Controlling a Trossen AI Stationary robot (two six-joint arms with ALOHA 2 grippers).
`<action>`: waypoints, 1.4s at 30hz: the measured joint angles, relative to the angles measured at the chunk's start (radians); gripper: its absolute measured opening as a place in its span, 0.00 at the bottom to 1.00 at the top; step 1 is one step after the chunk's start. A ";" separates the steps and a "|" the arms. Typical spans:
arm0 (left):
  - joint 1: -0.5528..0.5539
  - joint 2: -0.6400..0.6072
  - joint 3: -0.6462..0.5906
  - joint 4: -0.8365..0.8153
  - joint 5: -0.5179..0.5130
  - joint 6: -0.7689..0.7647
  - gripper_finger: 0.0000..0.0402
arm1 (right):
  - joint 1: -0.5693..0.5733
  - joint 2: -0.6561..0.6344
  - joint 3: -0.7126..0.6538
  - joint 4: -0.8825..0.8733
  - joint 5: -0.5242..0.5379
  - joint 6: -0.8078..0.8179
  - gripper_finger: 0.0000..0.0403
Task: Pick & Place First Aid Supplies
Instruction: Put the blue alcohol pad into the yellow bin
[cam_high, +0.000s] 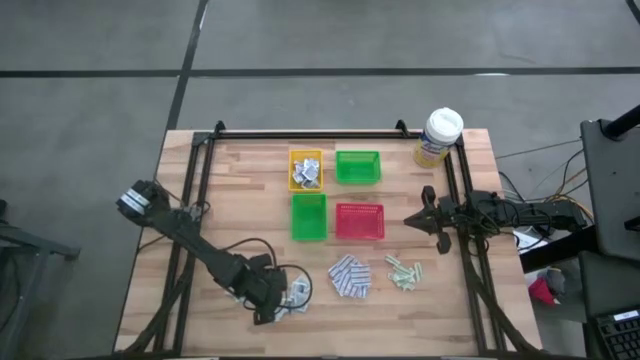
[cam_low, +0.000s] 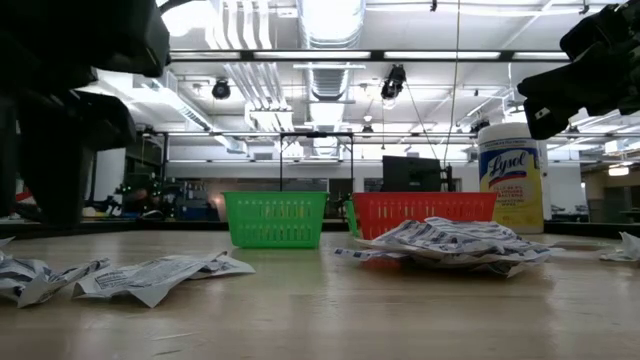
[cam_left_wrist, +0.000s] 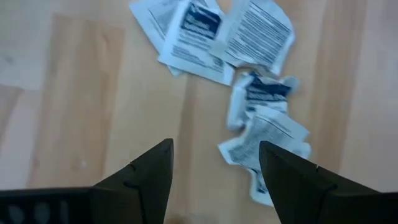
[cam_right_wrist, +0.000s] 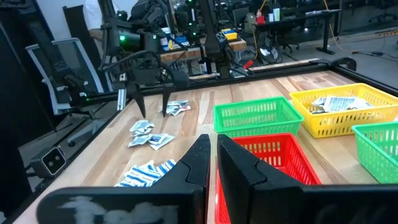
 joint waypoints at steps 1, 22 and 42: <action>0.000 0.002 0.000 0.000 -0.012 0.006 0.57 | 0.000 0.000 0.000 0.000 0.000 0.000 0.07; 0.005 0.077 0.000 0.010 0.027 -0.005 0.57 | 0.000 0.000 0.000 0.000 0.000 0.000 0.07; 0.004 0.060 0.001 0.010 0.041 -0.015 0.15 | 0.000 0.000 0.000 0.000 0.000 0.000 0.07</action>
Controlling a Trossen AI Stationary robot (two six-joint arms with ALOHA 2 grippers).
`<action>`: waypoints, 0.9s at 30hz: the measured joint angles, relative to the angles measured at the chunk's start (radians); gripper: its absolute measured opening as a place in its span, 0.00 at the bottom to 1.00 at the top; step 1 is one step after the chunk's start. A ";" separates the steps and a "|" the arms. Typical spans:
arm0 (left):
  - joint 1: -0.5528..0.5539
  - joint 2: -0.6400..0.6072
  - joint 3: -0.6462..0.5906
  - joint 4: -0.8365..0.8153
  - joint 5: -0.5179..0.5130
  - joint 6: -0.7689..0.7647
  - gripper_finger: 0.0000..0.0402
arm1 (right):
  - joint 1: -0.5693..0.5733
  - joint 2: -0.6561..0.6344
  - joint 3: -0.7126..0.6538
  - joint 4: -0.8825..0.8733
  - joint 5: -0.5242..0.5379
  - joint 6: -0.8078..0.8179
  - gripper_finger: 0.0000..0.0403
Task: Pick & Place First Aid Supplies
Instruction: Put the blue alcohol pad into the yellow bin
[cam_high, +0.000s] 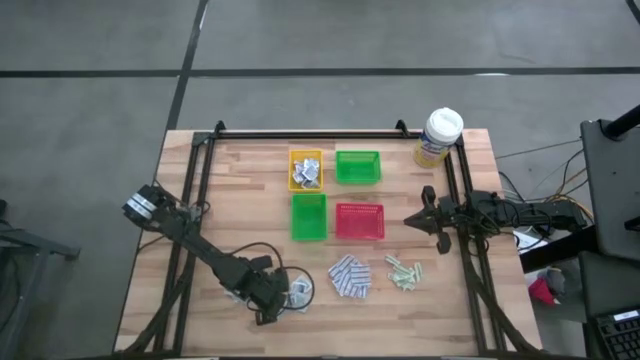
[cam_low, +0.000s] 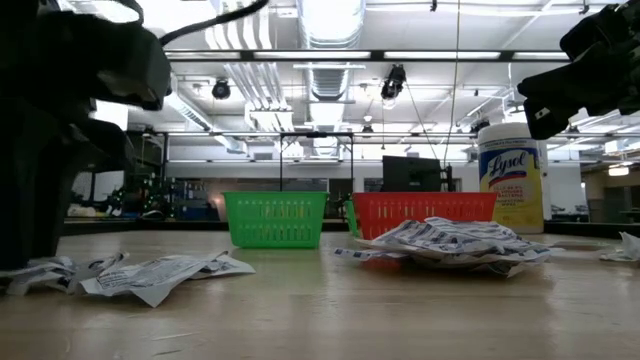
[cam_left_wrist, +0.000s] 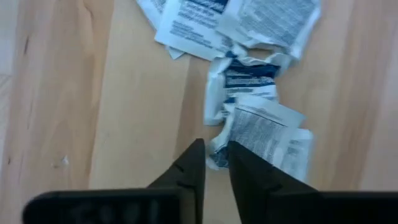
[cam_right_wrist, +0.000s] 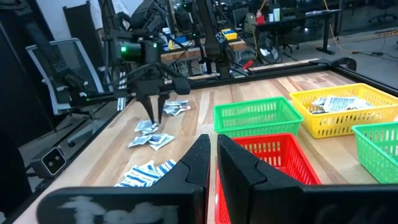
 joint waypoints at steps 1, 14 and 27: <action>0.000 -0.007 0.000 0.000 0.005 0.000 0.13 | 0.000 0.000 0.000 0.000 0.000 0.000 0.07; 0.003 -0.043 0.000 -0.009 0.001 0.024 0.00 | 0.000 0.000 0.000 0.000 0.000 0.000 0.07; 0.010 -0.092 0.000 -0.019 0.002 0.070 0.00 | 0.000 0.000 0.000 0.000 0.000 0.000 0.07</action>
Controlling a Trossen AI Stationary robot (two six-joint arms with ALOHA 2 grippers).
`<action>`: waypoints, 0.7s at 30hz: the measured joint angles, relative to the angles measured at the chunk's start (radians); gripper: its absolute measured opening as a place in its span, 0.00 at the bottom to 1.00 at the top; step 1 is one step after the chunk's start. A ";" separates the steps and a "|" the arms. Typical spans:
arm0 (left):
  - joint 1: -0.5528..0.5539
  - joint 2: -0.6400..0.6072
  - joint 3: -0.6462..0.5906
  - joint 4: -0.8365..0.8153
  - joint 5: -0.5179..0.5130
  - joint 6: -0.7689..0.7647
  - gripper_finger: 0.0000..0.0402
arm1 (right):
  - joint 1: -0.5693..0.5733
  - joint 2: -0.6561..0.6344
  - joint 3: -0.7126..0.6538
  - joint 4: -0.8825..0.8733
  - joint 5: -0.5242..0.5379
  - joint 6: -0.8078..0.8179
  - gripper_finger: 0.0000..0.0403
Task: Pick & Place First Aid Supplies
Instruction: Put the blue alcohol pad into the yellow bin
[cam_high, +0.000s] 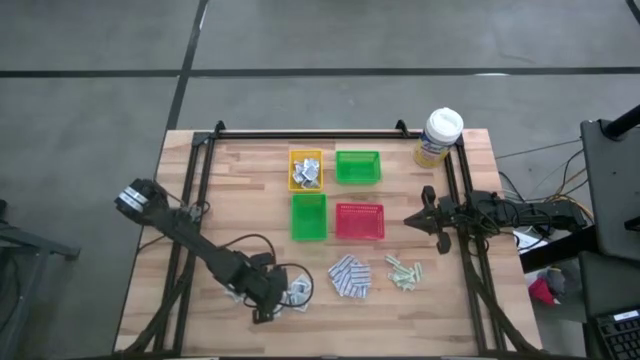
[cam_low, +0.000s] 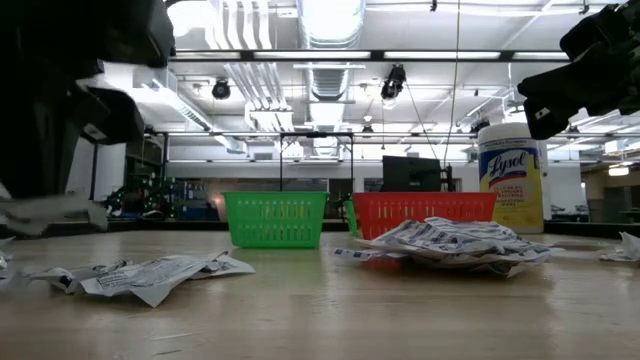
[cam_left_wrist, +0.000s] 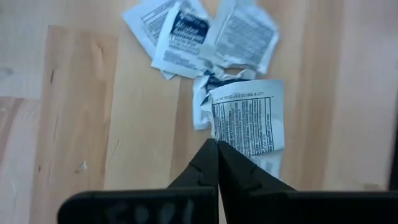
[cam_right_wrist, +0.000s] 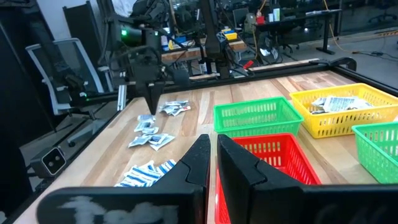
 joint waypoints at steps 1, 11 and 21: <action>0.000 -0.013 0.000 -0.004 0.001 0.003 0.00 | 0.000 0.000 0.000 0.000 0.000 0.000 0.07; 0.007 -0.139 0.022 0.002 -0.130 0.047 0.00 | 0.000 0.000 0.000 0.000 0.000 0.000 0.07; 0.117 -0.167 0.088 -0.010 -0.217 0.221 0.00 | 0.000 0.000 0.000 0.000 0.000 0.000 0.07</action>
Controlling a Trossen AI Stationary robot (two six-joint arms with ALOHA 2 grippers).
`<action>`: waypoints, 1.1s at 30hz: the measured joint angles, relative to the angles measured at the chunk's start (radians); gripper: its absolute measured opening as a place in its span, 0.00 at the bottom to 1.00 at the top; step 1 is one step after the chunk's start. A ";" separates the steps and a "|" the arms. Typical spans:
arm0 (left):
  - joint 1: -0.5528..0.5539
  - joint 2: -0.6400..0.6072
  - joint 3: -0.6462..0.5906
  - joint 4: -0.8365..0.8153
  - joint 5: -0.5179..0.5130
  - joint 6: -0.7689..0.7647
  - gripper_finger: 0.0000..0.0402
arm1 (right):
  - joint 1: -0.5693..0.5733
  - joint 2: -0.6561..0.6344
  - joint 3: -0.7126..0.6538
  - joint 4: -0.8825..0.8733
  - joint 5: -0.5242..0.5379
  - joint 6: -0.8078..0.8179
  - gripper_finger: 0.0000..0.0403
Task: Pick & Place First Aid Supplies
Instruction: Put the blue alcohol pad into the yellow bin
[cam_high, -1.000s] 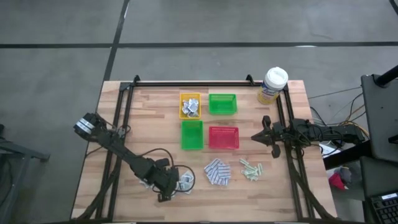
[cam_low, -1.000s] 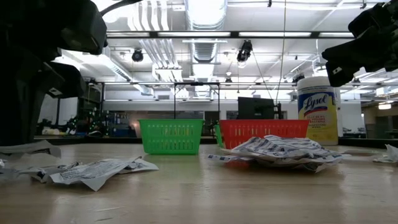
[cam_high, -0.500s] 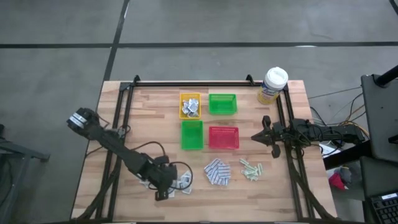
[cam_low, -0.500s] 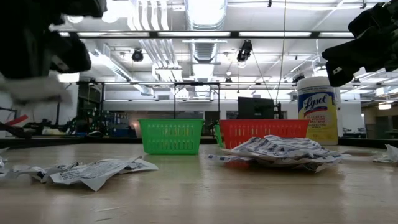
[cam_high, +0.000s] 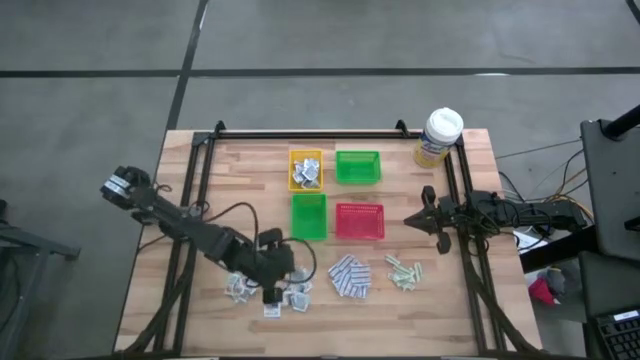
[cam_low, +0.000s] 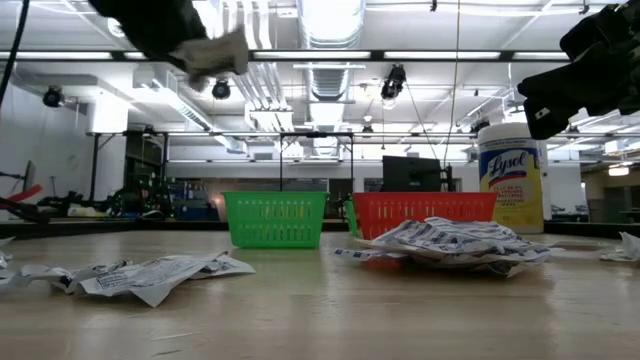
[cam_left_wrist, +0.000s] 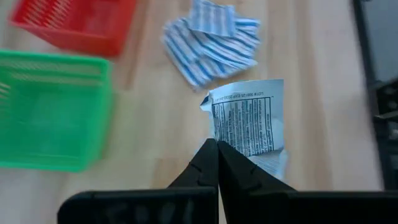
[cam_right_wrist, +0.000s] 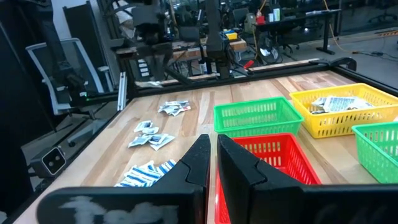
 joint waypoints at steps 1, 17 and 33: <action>0.018 0.000 0.005 -0.009 -0.002 0.021 0.00 | 0.000 0.000 0.000 0.000 0.000 0.000 0.07; 0.389 0.005 0.075 -0.122 -0.033 0.291 0.00 | 0.000 0.000 0.000 0.000 0.000 0.000 0.07; 0.800 0.040 0.124 -0.181 0.047 0.631 0.00 | 0.000 0.000 0.000 0.000 0.000 0.000 0.07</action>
